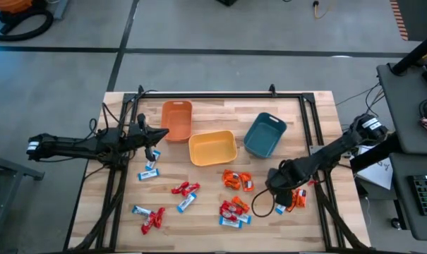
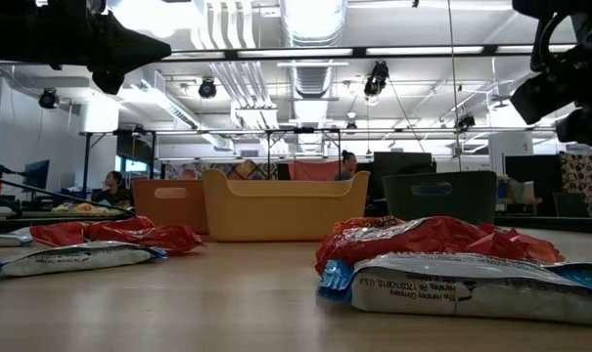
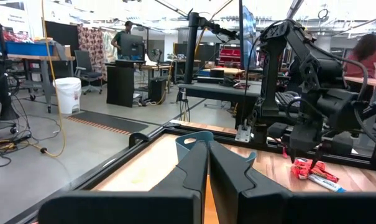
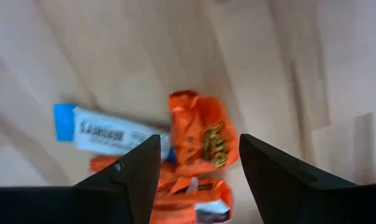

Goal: Sort candy
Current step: Put the orange chocolate into the yellow bin

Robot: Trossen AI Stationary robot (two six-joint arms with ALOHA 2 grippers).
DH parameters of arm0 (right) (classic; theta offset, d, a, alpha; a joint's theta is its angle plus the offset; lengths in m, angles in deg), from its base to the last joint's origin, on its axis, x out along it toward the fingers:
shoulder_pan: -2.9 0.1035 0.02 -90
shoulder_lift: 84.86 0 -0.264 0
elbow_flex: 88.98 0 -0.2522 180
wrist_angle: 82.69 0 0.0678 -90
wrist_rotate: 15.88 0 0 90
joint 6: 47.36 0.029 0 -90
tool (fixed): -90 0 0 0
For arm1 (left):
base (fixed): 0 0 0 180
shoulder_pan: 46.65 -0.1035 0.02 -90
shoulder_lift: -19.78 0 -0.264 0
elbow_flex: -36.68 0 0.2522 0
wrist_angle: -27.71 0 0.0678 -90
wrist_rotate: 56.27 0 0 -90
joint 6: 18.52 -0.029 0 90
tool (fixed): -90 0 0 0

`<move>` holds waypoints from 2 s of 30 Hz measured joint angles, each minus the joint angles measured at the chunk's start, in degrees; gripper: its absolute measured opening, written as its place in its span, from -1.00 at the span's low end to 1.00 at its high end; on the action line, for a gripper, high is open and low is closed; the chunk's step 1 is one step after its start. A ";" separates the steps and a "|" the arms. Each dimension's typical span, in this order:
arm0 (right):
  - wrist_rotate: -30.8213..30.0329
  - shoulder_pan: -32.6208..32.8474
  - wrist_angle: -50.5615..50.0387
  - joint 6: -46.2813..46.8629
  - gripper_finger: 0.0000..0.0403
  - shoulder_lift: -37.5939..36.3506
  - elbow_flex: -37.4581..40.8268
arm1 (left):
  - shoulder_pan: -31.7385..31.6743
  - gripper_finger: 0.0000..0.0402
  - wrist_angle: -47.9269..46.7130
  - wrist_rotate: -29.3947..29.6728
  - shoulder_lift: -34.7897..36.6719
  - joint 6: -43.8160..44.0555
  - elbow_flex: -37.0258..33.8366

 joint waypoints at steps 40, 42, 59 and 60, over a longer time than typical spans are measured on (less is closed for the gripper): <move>-9.31 0.00 5.26 -3.19 -0.96 -0.89 -2.22 | 0.00 -1.00 0.03 -0.02 0.00 0.00 0.00; -10.94 -0.01 6.49 -3.10 -0.96 -2.78 -2.37 | 0.00 -1.00 0.03 -0.02 0.00 0.00 0.00; 0.32 -0.42 0.96 20.70 -0.54 -6.34 -2.07 | 0.00 -1.00 0.03 -0.02 0.00 0.00 0.00; 0.23 -0.46 0.93 21.40 -0.45 -5.53 -2.07 | 0.00 -1.00 0.03 -0.02 0.00 0.00 0.00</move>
